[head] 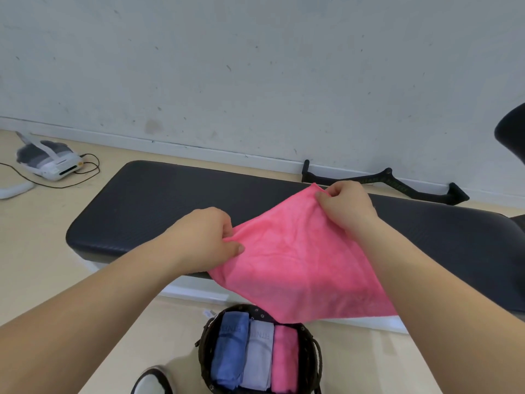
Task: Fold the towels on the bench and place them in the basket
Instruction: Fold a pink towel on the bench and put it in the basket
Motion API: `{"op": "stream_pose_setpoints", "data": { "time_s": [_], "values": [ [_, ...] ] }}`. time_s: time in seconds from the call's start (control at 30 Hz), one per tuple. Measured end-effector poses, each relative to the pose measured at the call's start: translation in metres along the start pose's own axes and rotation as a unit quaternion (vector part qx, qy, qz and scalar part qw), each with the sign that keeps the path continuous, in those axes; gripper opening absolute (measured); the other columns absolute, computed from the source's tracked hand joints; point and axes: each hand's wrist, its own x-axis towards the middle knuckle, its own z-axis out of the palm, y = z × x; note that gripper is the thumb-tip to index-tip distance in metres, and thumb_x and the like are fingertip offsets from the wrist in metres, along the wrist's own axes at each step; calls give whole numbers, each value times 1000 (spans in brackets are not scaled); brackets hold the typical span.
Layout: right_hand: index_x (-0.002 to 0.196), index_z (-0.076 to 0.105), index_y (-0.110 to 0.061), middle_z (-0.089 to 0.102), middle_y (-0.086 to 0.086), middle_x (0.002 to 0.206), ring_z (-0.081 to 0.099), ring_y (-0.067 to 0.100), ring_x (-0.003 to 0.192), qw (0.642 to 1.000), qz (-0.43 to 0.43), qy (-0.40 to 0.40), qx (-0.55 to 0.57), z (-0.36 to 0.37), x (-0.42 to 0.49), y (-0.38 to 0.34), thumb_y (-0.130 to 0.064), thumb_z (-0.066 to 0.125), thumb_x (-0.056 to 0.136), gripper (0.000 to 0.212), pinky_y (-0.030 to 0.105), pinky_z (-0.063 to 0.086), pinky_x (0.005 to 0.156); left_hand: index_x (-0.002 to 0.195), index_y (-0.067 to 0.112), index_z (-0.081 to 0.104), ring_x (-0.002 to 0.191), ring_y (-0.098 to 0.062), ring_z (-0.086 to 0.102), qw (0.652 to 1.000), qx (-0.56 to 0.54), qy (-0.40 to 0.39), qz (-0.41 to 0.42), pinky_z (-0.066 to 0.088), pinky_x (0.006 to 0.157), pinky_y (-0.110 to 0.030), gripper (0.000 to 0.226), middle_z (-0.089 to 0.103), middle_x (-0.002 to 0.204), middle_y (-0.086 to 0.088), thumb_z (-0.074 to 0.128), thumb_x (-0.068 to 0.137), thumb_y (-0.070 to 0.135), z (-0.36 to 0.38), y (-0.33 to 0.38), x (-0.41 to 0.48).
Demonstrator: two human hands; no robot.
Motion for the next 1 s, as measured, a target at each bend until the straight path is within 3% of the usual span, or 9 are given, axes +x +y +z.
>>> {"op": "stream_pose_setpoints", "data": {
  "time_s": [0.13, 0.33, 0.4, 0.53, 0.63, 0.7, 0.8, 0.9, 1.0],
  "values": [
    [86, 68, -23, 68, -6, 85, 62, 17, 79, 999, 17, 2, -39, 0, -1, -5, -26, 60, 89, 9, 35, 46, 73, 81, 15, 68, 76, -21, 70, 998, -56, -9, -25, 62, 72, -41, 33, 71, 78, -1, 79, 84, 46, -4, -9, -7],
    [90, 69, -19, 70, 2, 87, 65, 25, 84, 998, 28, -11, -58, -1, -1, -9, -12, 54, 80, 19, 36, 51, 76, 81, 22, 70, 78, -19, 72, 996, -88, -29, -18, 64, 76, -44, 20, 73, 79, 2, 77, 89, 39, -12, -20, -8],
    [94, 70, -21, 71, 1, 91, 65, 25, 87, 998, 30, -19, -61, -1, -2, -11, -10, 53, 78, 26, 37, 51, 78, 83, 20, 69, 71, -19, 74, 994, -97, -32, -23, 65, 68, -42, 18, 73, 78, -1, 75, 91, 36, -13, -22, -7],
    [109, 65, -32, 67, -6, 105, 62, 24, 98, 998, 28, -18, -58, -1, -1, -12, -16, 54, 80, 34, 37, 49, 81, 86, 20, 65, 55, -15, 71, 995, -96, -25, -28, 63, 54, -35, 20, 74, 73, -4, 77, 90, 35, -8, -24, -4],
    [117, 62, -33, 64, -4, 117, 61, 25, 106, 997, 19, -12, -71, 2, -1, -12, -28, 56, 82, 36, 37, 45, 78, 90, 21, 62, 64, -17, 70, 997, -77, -4, -26, 60, 57, -34, 24, 70, 77, 0, 78, 88, 38, -7, -22, -5],
    [113, 62, -34, 63, -2, 120, 60, 27, 109, 997, 16, -7, -71, 5, 1, -11, -41, 54, 83, 32, 39, 42, 79, 93, 14, 63, 71, -20, 66, 998, -53, 1, -21, 55, 65, -36, 29, 68, 79, 0, 77, 89, 40, -7, -21, -5],
    [101, 66, -31, 65, -1, 113, 59, 29, 109, 997, 21, 3, -68, 7, 1, -11, -54, 51, 83, 33, 40, 43, 79, 97, -2, 67, 65, -21, 56, 999, -45, -7, -24, 48, 62, -33, 40, 67, 78, -13, 72, 91, 38, -5, -19, -6],
    [84, 67, -30, 65, 4, 108, 57, 33, 111, 996, -1, 3, -87, 11, 0, -10, -60, 53, 82, 33, 46, 51, 89, 96, 0, 66, 68, -25, 63, 999, -47, -17, -20, 58, 67, -41, 33, 68, 79, -12, 68, 92, 33, -4, -16, -8],
    [83, 63, -28, 66, -1, 104, 53, 31, 111, 998, -5, -14, -61, 11, -1, -14, -48, 59, 91, 23, 44, 41, 94, 89, 10, 63, 72, -22, 65, 999, -33, -3, -6, 53, 59, -36, 16, 70, 84, -7, 63, 90, 26, -3, -12, -11]
  ]
}}
